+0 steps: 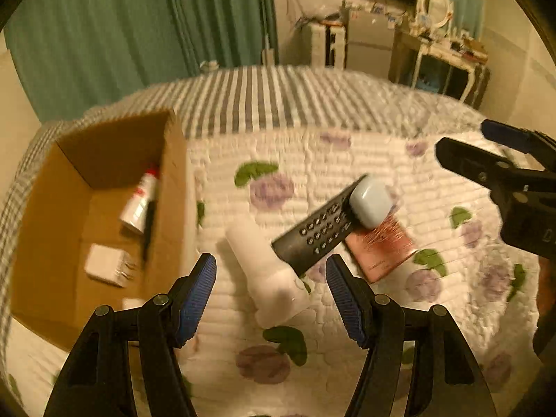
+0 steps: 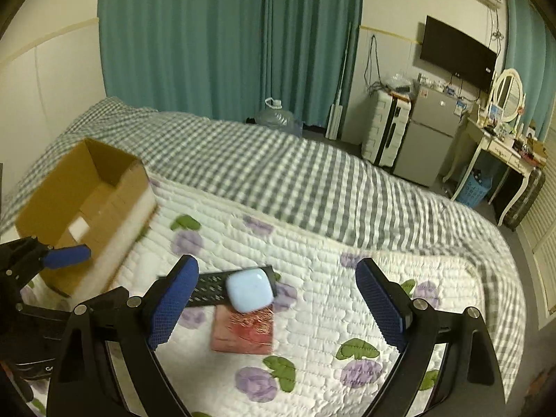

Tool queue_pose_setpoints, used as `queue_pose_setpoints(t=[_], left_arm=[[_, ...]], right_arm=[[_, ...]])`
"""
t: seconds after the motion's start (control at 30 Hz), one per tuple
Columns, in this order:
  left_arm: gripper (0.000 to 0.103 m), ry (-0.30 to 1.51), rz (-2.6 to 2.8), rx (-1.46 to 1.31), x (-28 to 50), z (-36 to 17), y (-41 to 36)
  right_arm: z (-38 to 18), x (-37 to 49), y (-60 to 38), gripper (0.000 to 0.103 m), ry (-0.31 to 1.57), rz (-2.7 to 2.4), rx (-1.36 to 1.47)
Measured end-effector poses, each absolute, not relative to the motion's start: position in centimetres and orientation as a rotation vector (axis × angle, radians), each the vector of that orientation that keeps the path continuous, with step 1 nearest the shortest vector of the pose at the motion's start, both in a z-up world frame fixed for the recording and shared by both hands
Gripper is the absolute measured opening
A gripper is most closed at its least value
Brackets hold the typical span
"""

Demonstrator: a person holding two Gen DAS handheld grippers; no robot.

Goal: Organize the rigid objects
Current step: 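Grasp the white cylinder with the left tool while the right grasps the blue earbud case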

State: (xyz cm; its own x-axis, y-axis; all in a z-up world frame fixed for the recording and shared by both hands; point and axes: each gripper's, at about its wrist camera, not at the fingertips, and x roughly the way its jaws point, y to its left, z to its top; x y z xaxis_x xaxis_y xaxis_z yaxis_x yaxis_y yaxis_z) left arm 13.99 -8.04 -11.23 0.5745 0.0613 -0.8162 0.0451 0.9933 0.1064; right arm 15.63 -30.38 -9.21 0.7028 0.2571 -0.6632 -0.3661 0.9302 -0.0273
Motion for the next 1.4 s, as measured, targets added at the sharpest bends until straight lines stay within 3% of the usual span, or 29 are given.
queue_pose_setpoints(t=[0.3, 0.6, 0.9, 1.1, 1.4], left_arm=[[0.068, 0.969, 0.068, 0.125, 15.0, -15.3, -9.6], [0.068, 1.016, 0.116, 0.083, 15.3, -17.3, -7.7], [0.066, 1.046, 0.097, 0.055, 15.0, -18.5, -7.0], [0.051, 1.045, 0.078, 0.040, 14.8, -18.0, -7.0], [0.051, 1.023, 0.061, 0.058, 13.0, -17.3, -8.0]], right_arm=[[-15.8, 18.6, -29.3, 0.092, 0.843, 0.436, -0.249], [-18.1, 20.4, -28.5, 0.085, 0.889, 0.491, -0.253], [-19.3, 21.0, -26.9, 0.072, 0.915, 0.513, -0.275], [-19.4, 20.6, -26.5, 0.049, 0.928, 0.552, -0.283], [-19.2, 19.1, -26.9, 0.048, 0.930, 0.516, -0.307]])
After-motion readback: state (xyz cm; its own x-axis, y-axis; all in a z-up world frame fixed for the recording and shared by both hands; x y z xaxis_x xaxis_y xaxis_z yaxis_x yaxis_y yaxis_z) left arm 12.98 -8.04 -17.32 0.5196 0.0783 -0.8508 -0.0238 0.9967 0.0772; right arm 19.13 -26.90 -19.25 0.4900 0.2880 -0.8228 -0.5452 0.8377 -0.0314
